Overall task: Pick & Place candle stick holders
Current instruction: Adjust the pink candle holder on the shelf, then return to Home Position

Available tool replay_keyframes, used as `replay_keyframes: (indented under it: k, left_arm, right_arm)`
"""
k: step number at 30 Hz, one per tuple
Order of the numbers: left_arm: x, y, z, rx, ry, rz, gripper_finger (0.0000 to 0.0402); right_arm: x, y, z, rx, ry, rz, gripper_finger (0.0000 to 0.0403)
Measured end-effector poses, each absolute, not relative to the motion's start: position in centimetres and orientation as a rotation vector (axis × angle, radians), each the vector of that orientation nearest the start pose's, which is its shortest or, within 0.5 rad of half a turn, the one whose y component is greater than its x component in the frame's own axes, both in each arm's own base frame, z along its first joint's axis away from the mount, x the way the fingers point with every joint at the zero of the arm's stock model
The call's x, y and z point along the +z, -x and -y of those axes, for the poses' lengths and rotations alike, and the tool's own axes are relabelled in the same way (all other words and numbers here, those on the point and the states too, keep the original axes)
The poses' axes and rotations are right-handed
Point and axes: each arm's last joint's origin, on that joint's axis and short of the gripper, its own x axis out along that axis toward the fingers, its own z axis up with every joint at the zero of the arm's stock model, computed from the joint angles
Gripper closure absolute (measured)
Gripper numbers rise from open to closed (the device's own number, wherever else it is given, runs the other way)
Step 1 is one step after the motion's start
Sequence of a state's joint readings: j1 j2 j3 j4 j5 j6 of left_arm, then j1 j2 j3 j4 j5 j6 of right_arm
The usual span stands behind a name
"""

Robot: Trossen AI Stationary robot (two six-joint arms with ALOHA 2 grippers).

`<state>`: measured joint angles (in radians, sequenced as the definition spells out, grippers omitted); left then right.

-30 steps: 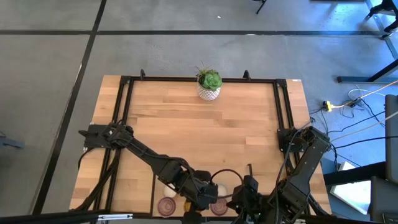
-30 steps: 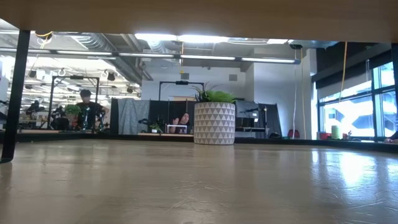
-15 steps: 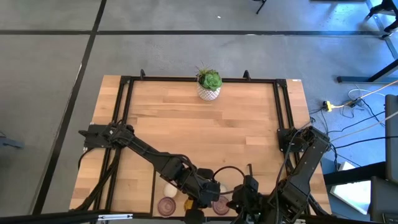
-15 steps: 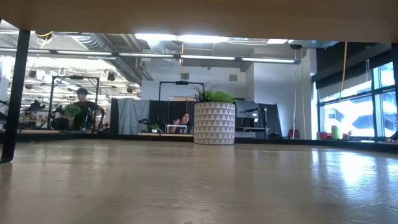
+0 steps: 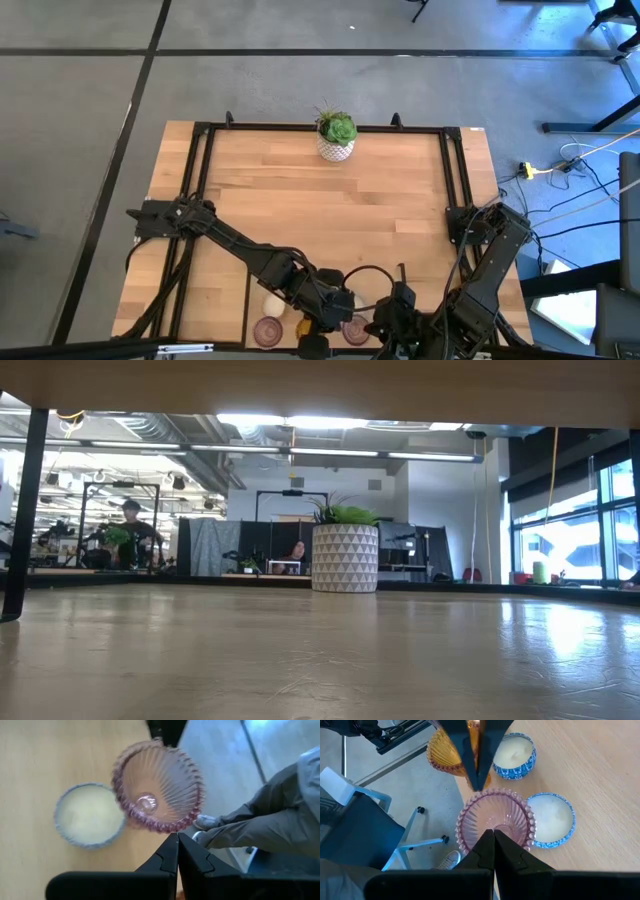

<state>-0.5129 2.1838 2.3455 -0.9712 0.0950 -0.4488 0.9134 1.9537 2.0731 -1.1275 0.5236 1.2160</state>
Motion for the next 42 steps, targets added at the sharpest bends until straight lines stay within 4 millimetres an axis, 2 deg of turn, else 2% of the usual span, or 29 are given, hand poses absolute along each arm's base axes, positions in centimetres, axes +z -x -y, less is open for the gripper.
replay_keyframes:
  k: [13, 20, 24, 32, 37, 42]
  left_arm:
    - [38.5, -37.8, 20.9, -0.177, 0.172, -0.878, 0.04]
    - [41.9, -35.8, 18.6, 0.061, 0.112, -0.713, 0.04]
    - [43.4, -34.9, 17.7, 0.113, 0.065, -0.652, 0.04]
    - [43.6, -35.4, 15.9, 0.055, -0.005, -0.678, 0.04]
    - [42.8, -36.1, 14.5, 0.028, -0.057, -0.734, 0.04]
    - [43.5, -36.1, 12.0, 0.023, -0.109, -0.746, 0.04]
  right_arm:
    - [36.4, -25.7, -30.7, -0.138, -0.432, -0.799, 0.0403]
    - [37.6, -25.4, -29.4, -0.165, -0.369, -0.734, 0.0403]
    - [37.9, -25.8, -28.5, -0.18, -0.321, -0.725, 0.0403]
    - [39.5, -26.4, -25.3, -0.205, -0.199, -0.714, 0.0403]
    - [40.0, -27.5, -22.9, -0.247, -0.136, -0.728, 0.0403]
    - [40.7, -28.7, -19.9, -0.287, -0.108, -0.738, 0.0403]
